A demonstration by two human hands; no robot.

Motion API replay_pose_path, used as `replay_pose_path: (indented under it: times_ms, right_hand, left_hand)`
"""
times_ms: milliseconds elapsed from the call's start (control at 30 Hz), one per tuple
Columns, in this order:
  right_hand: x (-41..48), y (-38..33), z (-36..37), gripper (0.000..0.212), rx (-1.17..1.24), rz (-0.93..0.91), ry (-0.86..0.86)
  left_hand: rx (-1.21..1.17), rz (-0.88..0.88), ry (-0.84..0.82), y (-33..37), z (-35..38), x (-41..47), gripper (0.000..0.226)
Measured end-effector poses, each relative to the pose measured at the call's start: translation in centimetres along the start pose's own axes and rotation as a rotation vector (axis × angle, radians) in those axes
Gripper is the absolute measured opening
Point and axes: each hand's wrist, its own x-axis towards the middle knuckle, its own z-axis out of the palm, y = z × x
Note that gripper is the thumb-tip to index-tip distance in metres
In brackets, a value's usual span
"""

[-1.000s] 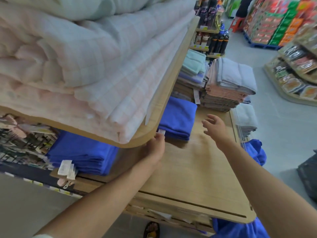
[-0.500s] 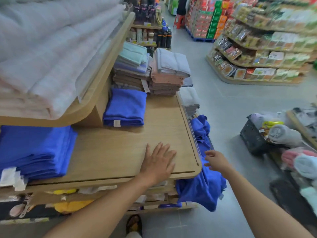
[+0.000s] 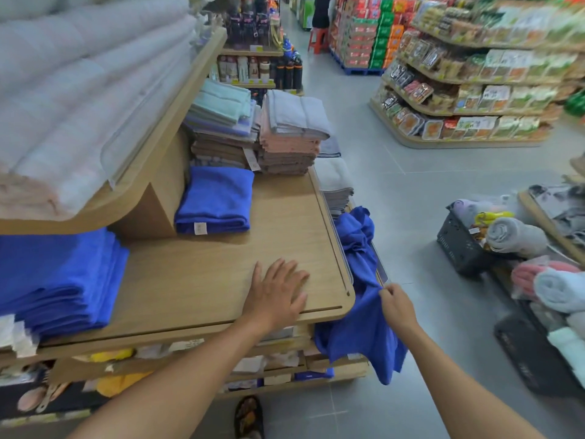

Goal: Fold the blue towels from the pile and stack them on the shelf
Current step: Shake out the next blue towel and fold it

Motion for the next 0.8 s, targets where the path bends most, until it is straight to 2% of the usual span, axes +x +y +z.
replay_pose_path:
  times_ms: [100, 167, 233, 300, 433, 467, 500, 567, 633, 700, 767, 800]
  right_hand:
    - [0.6, -2.3, -2.5, 0.025, 0.189, -0.045, 0.032]
    - [0.3, -4.2, -4.0, 0.021, 0.314, -0.062, 0.022]
    - [-0.7, -6.3, -5.3, 0.022, 0.453, -0.072, 0.008]
    - [-2.1, -8.8, -6.3, 0.019, 0.658, -0.056, -0.048]
    - [-5.0, -13.2, -7.5, 0.016, 0.95, -0.055, -0.136]
    - [-5.7, -14.1, -7.7, 0.013, 0.988, -0.067, -0.157]
    - [-6.5, -15.0, -7.9, 0.011, 1.002, -0.092, -0.185]
    - [-8.0, -16.3, -8.7, 0.012, 0.974, -0.167, -0.255]
    - [-9.0, -16.9, -9.6, 0.023, 0.928, -0.281, -0.312]
    - [-9.4, -16.3, -10.0, 0.027, 0.817, -0.376, -0.269]
    - [-9.3, -14.4, -9.4, 0.03, 0.562, -0.417, -0.152]
    - [-9.0, -13.1, -8.6, 0.04, 0.416, -0.425, -0.112]
  left_hand:
    - [-0.01, 0.0, 0.0, -0.1, 0.0, 0.0, 0.053]
    - [-0.013, 0.004, 0.009, 0.1, -0.2, -0.1, 0.053]
    - [-0.098, 0.034, 0.076, 0.7, -0.6, -0.4, 0.05]
    - [-0.308, 0.096, 0.148, 2.6, -1.3, -0.9, 0.05]
    - [-0.847, 0.102, 0.064, 8.6, -4.1, -1.7, 0.086]
    - [-1.001, 0.106, 0.053, 9.8, -5.2, -1.5, 0.088]
    - [-1.129, 0.114, 0.075, 10.6, -6.2, -1.1, 0.084]
    - [-1.333, 0.083, 0.2, 11.2, -8.4, -0.2, 0.053]
    - [-1.476, -0.053, 0.322, 10.9, -11.4, 0.1, 0.029]
    - [-1.595, -0.167, 0.325, 9.9, -14.3, 0.1, 0.021]
    - [-1.748, -0.224, 0.264, 8.6, -17.2, -0.4, 0.02]
    - [-1.819, -0.241, 0.229, 7.8, -18.5, -0.8, 0.023]
